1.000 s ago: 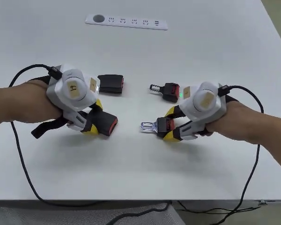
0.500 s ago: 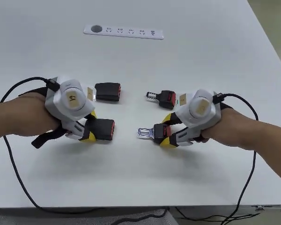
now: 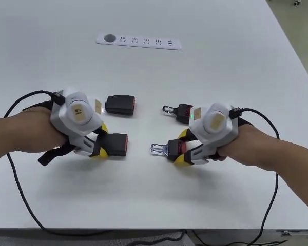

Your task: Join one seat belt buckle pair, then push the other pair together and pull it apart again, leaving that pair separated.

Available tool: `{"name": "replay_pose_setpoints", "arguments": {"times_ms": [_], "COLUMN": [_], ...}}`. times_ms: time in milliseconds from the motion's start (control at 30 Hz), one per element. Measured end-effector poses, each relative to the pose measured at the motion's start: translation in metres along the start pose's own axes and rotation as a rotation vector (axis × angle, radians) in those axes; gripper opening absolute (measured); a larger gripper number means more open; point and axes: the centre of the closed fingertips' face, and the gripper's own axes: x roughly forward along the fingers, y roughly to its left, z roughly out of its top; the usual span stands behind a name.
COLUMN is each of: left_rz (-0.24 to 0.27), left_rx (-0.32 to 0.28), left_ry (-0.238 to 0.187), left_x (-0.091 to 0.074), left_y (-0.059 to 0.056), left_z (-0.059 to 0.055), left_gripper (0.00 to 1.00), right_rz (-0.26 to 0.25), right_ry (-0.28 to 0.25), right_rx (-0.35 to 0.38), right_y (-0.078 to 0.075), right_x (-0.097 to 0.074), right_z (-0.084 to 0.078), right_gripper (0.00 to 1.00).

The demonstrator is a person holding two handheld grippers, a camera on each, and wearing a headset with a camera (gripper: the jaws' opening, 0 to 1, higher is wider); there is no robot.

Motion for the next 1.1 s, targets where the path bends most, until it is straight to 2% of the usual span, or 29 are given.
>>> {"name": "replay_pose_setpoints", "arguments": {"times_ms": [567,633,900,1100], "left_rz": [-0.005,-0.004,-0.013,-0.025], "left_rx": [-0.005,-0.008,0.004,0.025], "left_ry": [0.009,0.009,0.018,0.025], "left_x": [0.001,0.001,0.001,0.001], "left_y": [-0.002,-0.002,-0.004,-0.003], "left_z": [0.0,0.001,0.002,0.002], "left_gripper": [0.34,0.34,0.33,0.33], "right_rz": [0.003,0.0,-0.007,0.006], "right_ry": [-0.033,-0.021,-0.037,-0.031], "right_rx": [-0.018,-0.024,-0.052,-0.056], "right_y": [0.008,0.008,0.007,0.005], "right_x": [0.031,0.031,0.036,0.035], "right_z": [0.047,0.048,0.062,0.059], "right_gripper": [0.34,0.34,0.34,0.33]}}
